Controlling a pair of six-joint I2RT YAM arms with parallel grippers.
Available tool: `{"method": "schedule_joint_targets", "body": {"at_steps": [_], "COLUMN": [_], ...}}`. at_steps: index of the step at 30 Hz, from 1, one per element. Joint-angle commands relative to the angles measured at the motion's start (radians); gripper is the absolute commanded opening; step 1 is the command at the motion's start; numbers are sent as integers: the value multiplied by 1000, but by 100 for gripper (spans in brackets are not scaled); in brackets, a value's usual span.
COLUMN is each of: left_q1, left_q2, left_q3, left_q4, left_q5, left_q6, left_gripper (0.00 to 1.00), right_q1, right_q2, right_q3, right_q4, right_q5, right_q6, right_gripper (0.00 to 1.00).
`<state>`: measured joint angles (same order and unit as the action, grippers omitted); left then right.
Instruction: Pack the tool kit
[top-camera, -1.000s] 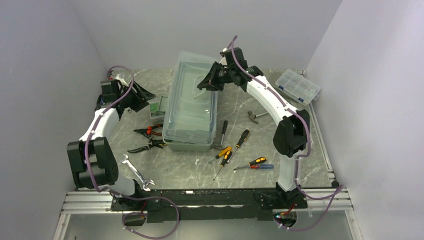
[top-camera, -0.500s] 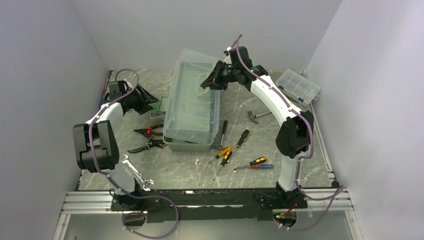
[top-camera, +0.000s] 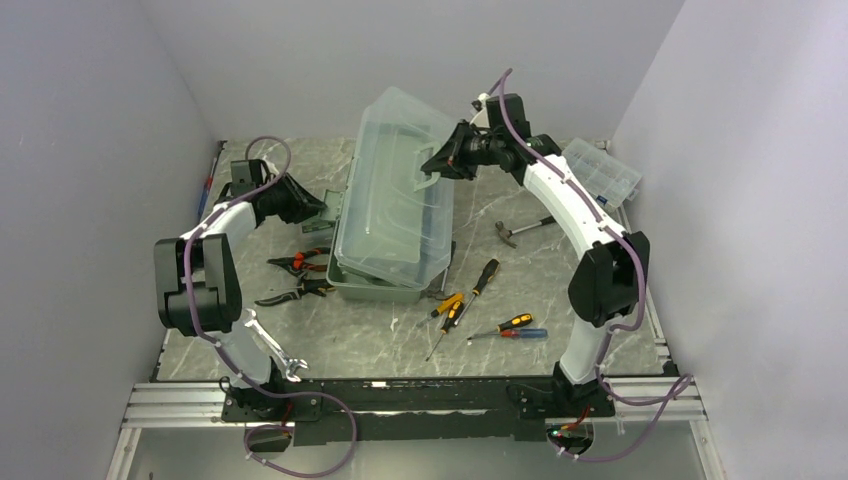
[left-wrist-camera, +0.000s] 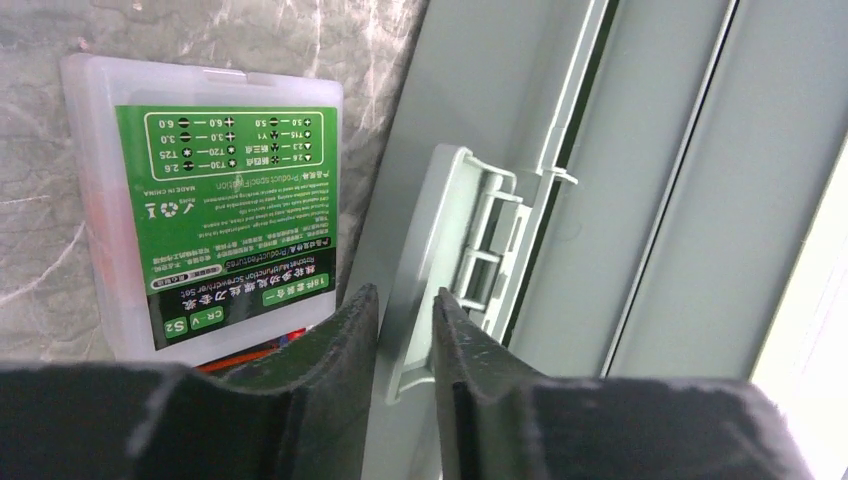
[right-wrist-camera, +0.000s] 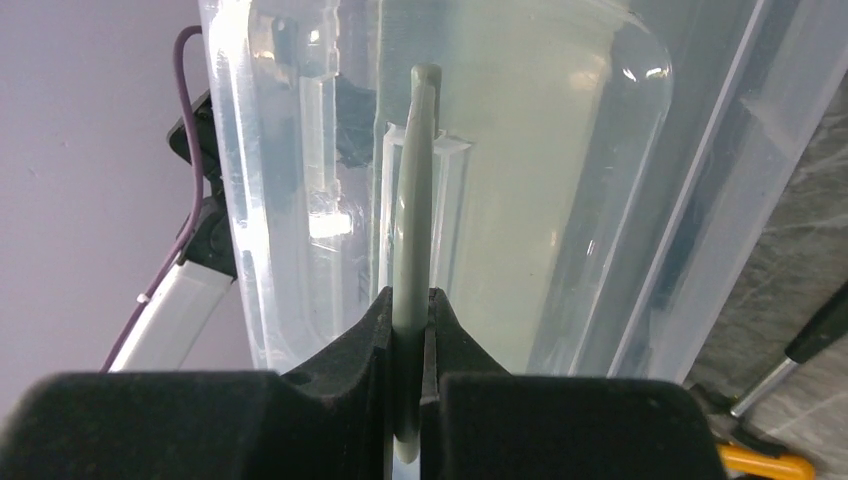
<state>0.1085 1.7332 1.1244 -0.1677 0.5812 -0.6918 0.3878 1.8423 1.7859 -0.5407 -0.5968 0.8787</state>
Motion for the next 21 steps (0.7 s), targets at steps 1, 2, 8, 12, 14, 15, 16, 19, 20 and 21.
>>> {"method": "schedule_joint_targets", "body": {"at_steps": [1,2,8,12,14,15,16,19,20,21], "left_q1": [2,1,1,1,2,1,2,1,1,1], "left_q2": [3,2,-14,-18,-18,-20,-29,-85,-119,-145], "left_q3": [23,23,33,36,33,29,19,-28,-43,-56], "left_q4": [47,49,27,31,38,43,53,96,113,115], "left_q5": [8,9,-14,-9,0,4,10,10,13,13], "left_q6": [3,4,18,16,9,9,5,-10,-14,-19], "left_gripper": [27,19,0,0,9,16,24,48,53,56], "right_q1": [-52,-60,-130,-154,-157,-156,-156,-158,-158,-157], "right_q2": [-125,-133,-193,-214,-212,-211,-209,-206,-206,-207], "right_q3": [-33,-47,-160,-210,-212,-211,-208,-208,-214,-220], "right_q4": [107,104,110,128,129,130,128,127,131,138], "right_q5": [-44,-48,-60,-84,-91,-95,-96,-101,-103,-105], "right_q6": [-74,-81,-115,-122,-124,-125,-127,-132,-128,-125], "right_gripper": [0,0,0,0,0,0,0,0,0,0]}}
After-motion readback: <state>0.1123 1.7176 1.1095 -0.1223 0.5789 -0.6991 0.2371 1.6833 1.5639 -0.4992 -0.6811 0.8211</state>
